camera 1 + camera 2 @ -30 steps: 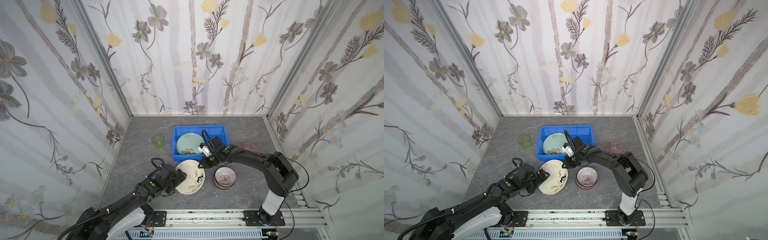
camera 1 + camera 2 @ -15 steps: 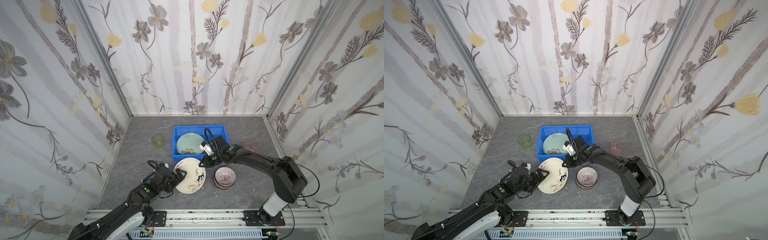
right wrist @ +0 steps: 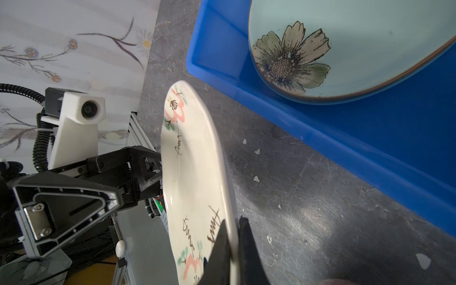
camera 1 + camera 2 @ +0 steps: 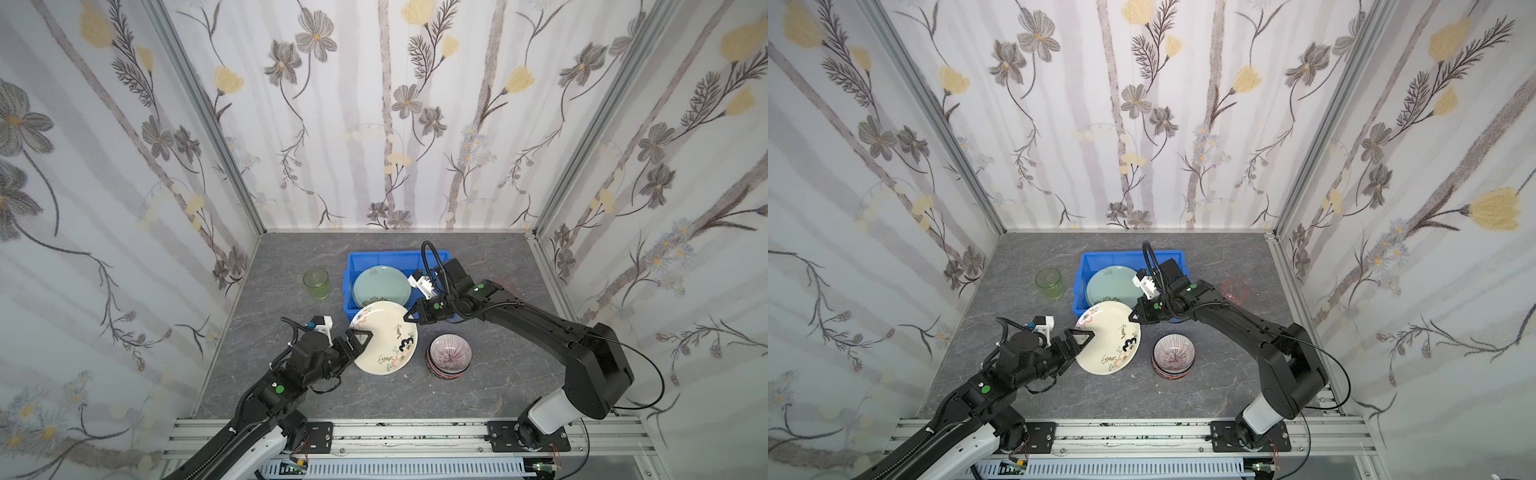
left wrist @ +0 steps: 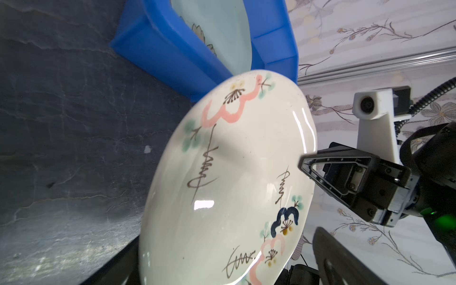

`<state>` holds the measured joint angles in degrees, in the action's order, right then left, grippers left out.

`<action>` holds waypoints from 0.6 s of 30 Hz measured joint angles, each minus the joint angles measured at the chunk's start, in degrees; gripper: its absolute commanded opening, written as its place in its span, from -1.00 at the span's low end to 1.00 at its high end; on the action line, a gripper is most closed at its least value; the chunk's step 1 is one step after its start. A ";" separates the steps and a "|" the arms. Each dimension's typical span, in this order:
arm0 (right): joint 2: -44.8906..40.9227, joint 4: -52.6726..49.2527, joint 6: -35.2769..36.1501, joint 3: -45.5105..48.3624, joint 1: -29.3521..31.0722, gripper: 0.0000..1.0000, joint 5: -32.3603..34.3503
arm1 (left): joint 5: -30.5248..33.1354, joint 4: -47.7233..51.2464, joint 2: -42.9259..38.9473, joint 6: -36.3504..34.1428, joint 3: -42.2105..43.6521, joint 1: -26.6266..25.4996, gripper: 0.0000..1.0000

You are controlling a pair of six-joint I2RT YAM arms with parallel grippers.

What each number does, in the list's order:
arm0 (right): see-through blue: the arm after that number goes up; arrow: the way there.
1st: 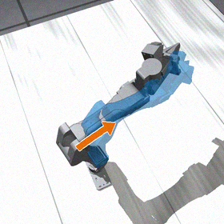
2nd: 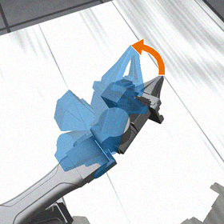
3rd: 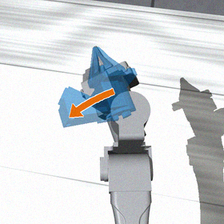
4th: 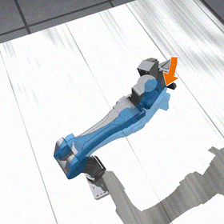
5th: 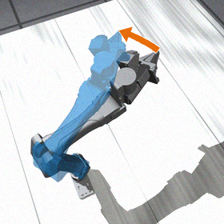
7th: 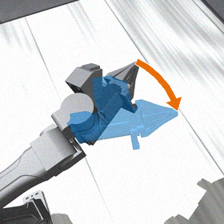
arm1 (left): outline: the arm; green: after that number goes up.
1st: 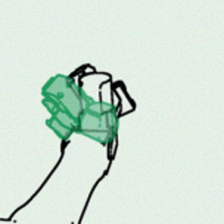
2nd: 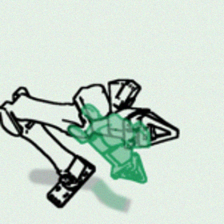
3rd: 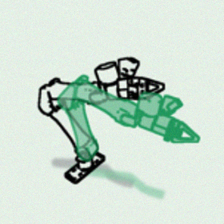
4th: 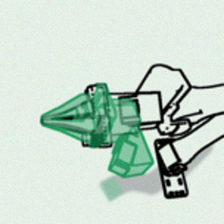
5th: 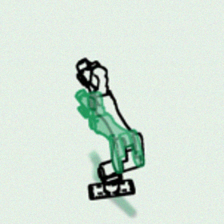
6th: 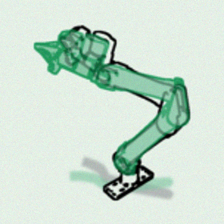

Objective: Place the mixed dishes into the plastic bin
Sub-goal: 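Lift the cream plate toward the bin with the right gripper while the left releases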

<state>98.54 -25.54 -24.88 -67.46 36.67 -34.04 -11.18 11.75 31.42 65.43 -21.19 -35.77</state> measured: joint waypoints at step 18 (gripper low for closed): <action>2.29 -5.01 1.95 -12.63 -11.93 -1.00 -0.04 | 4.59 10.16 11.56 -13.20 -19.04 14.27 1.00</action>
<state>100.84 -30.55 -22.94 -80.09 24.73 -34.09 -6.59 21.91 42.98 52.23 -40.23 -21.50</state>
